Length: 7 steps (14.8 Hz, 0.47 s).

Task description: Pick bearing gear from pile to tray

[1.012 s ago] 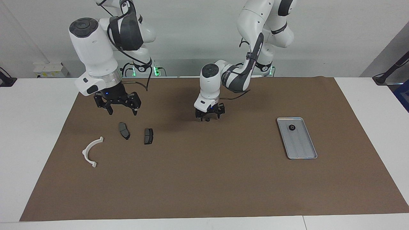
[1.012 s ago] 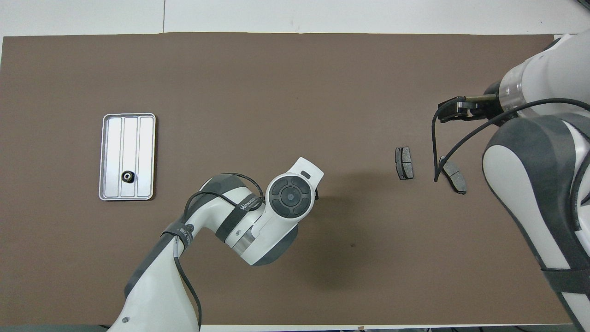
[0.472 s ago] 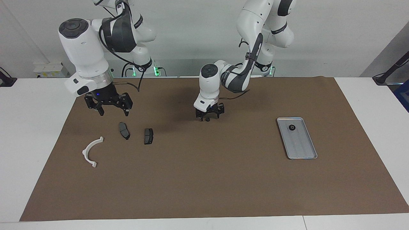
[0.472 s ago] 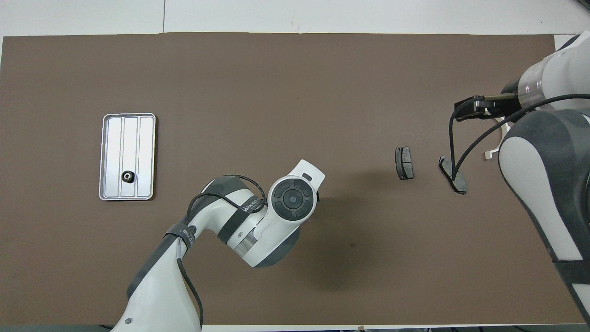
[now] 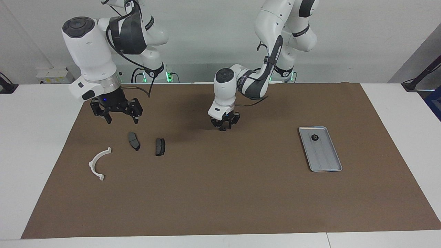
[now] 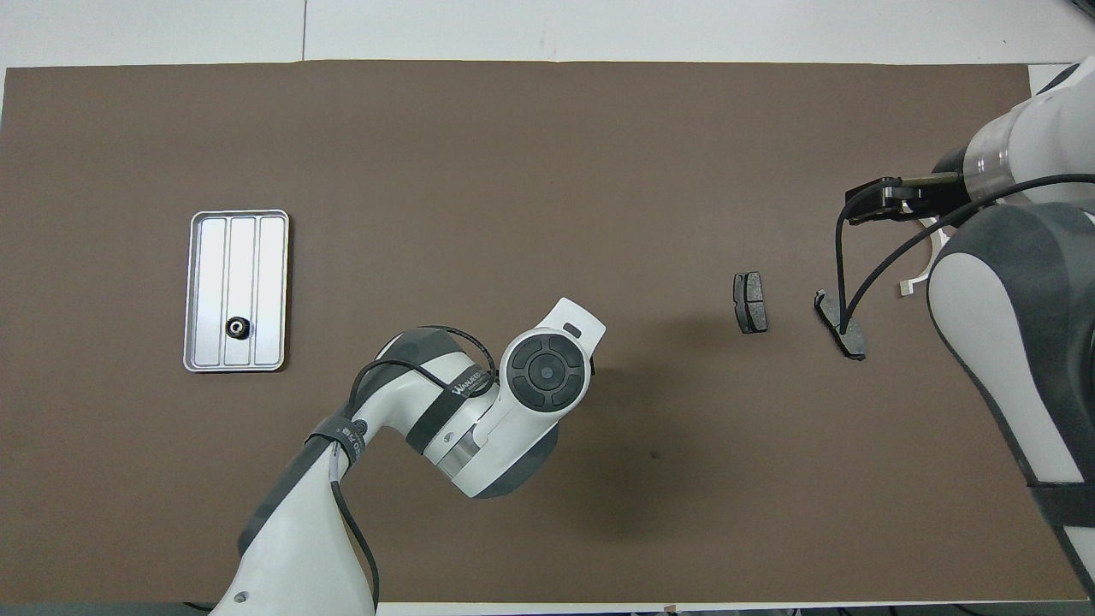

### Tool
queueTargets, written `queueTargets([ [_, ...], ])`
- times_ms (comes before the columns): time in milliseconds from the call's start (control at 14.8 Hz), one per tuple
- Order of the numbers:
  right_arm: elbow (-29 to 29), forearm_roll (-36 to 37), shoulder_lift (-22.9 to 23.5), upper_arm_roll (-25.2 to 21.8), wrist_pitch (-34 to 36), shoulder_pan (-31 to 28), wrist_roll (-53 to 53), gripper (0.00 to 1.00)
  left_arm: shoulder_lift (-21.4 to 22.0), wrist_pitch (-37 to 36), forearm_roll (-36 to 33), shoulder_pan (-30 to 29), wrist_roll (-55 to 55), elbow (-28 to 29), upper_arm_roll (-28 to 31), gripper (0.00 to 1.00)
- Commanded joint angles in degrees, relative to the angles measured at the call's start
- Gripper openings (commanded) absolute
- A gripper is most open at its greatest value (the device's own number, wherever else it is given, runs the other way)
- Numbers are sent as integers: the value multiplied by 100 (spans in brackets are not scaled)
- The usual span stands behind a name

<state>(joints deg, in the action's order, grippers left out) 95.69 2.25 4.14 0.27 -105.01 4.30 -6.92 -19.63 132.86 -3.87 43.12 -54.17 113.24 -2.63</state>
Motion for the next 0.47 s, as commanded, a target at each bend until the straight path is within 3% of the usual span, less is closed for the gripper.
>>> queueTargets([
  [0,37,-146,-308,-36,322,27,191,100,12,3,-131,57,-173,5,104,5],
  [270,20,-347,-519,-97,464,27,472,100,151,-268,-428,-250,20,-171,113,3],
  [405,2,-427,-555,-159,577,36,472,100,642,-715,-448,-706,719,-153,87,4],
])
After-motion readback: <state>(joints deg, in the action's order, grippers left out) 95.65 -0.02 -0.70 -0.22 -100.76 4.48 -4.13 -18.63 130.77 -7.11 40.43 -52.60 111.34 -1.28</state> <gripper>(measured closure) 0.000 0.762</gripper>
